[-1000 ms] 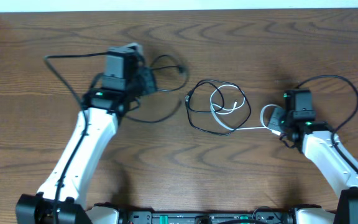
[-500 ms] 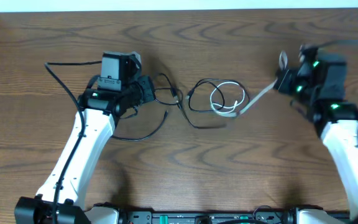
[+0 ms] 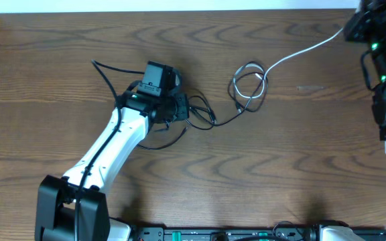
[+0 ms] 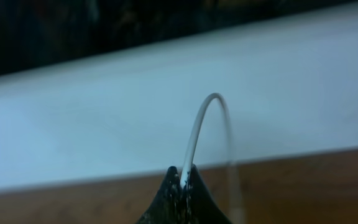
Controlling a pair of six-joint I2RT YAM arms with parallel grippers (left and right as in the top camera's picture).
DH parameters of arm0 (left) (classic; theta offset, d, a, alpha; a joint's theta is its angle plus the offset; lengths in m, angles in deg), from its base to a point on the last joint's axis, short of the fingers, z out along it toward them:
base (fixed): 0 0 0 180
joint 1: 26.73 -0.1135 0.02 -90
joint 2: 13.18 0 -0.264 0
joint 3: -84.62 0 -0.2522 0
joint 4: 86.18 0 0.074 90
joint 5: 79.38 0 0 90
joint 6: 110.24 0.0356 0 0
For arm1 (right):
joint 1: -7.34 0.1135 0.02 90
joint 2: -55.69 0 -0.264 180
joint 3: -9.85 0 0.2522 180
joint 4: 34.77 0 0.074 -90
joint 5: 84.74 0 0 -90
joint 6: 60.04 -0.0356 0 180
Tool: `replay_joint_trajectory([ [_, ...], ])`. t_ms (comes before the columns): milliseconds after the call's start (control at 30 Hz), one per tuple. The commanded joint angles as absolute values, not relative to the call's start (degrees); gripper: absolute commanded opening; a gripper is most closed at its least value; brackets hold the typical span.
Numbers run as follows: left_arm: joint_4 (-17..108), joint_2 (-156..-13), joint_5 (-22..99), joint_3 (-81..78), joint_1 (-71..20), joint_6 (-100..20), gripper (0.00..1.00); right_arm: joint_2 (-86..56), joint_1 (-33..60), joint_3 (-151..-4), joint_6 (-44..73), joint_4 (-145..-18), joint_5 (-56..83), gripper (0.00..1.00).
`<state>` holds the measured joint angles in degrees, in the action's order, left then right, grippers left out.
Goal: Untangle cables
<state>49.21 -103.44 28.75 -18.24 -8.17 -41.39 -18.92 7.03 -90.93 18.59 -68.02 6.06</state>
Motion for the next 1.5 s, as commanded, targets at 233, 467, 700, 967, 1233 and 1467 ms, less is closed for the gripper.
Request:
replay_joint_trajectory([
  [233,49.7,-104.7,29.2,-17.7,-6.4,-41.3,0.09,-18.8,6.9,-96.9,16.7,-51.1,6.1,0.01],
  [467,49.6,-104.7,29.2,-17.7,-6.4,-41.3,0.08,-20.1,6.5,-96.9,21.3,-67.2,-19.8,0.01],
  [700,49.6,-104.7,29.2,-17.7,-6.4,-41.3,0.08,-28.4,0.3,-96.9,23.4,-86.3,-31.1,0.01],
  [967,49.6,-104.7,29.2,-17.7,-6.4,-41.3,0.08,-36.1,-5.8,-96.9,23.4,-93.3,-27.9,0.12],
  [1233,49.6,-104.7,29.2,-17.7,-6.4,-41.3,0.08,-37.1,-6.3,-96.9,23.4,-101.7,-12.5,0.77],
  [1467,49.0,-104.7,29.2,-17.7,-6.4,-41.3,0.08,-37.3,-6.1,-96.1,22.7,-115.3,3.9,0.97],
])
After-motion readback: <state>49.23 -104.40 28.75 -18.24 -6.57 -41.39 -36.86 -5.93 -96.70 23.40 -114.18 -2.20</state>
